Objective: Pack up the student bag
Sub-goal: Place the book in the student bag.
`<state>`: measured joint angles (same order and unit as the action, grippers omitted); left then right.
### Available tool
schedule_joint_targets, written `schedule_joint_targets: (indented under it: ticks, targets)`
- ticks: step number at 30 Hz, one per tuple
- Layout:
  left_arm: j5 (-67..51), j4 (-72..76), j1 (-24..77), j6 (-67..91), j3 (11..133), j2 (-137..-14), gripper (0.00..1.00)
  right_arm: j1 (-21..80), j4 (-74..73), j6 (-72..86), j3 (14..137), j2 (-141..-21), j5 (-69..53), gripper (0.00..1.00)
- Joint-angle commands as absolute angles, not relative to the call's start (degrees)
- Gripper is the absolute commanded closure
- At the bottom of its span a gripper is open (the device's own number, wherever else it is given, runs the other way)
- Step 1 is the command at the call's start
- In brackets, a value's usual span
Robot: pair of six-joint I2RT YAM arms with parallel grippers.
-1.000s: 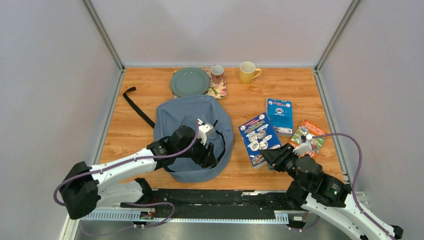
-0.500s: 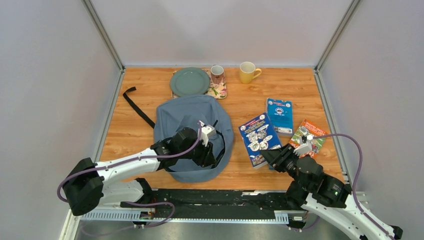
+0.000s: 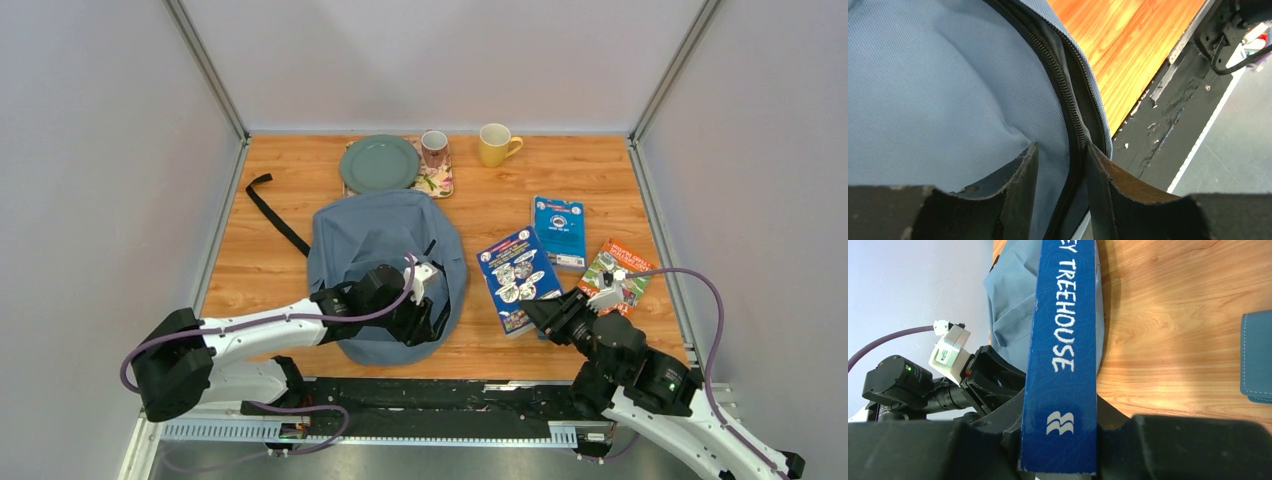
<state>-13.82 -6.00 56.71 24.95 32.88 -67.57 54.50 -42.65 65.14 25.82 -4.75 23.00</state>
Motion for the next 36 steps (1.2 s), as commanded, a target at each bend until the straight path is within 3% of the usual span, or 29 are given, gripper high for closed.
schedule_joint_targets:
  ticks: [1, 4, 11, 15, 22, 28, 36]
  targets:
    - [-12.31, -7.82, 58.18, 23.64, 34.10, -68.20, 0.52, 54.49, -36.65, 66.09, 26.63, -3.78, 24.00, 1.00]
    - [-11.25, -8.52, 58.62, 23.47, 34.63, -68.38, 0.55, 54.49, -36.56, 66.27, 26.54, -3.87, 24.00, 1.00]
    - [-7.84, -10.72, 58.89, 21.97, 37.79, -69.26, 1.00, 54.49, -37.00, 66.44, 26.72, -4.31, 23.91, 1.00]
    - [-5.02, -13.52, 58.89, 19.26, 42.88, -69.78, 1.00, 54.49, -37.62, 65.92, 27.42, -4.39, 23.73, 1.00]
    - [2.89, -23.63, 58.80, 9.33, 64.90, -74.08, 1.00, 54.49, -45.96, 60.74, 38.49, -11.95, 21.28, 1.00]
    - [8.95, -30.49, 58.80, 3.87, 79.42, -80.24, 1.00, 54.49, -45.09, 63.10, 39.73, -12.57, 15.92, 1.00]
    - [17.31, -28.83, 58.89, 5.45, 81.13, -79.54, 1.00, 54.49, -39.28, 72.59, 33.93, -11.16, 5.02, 1.00]
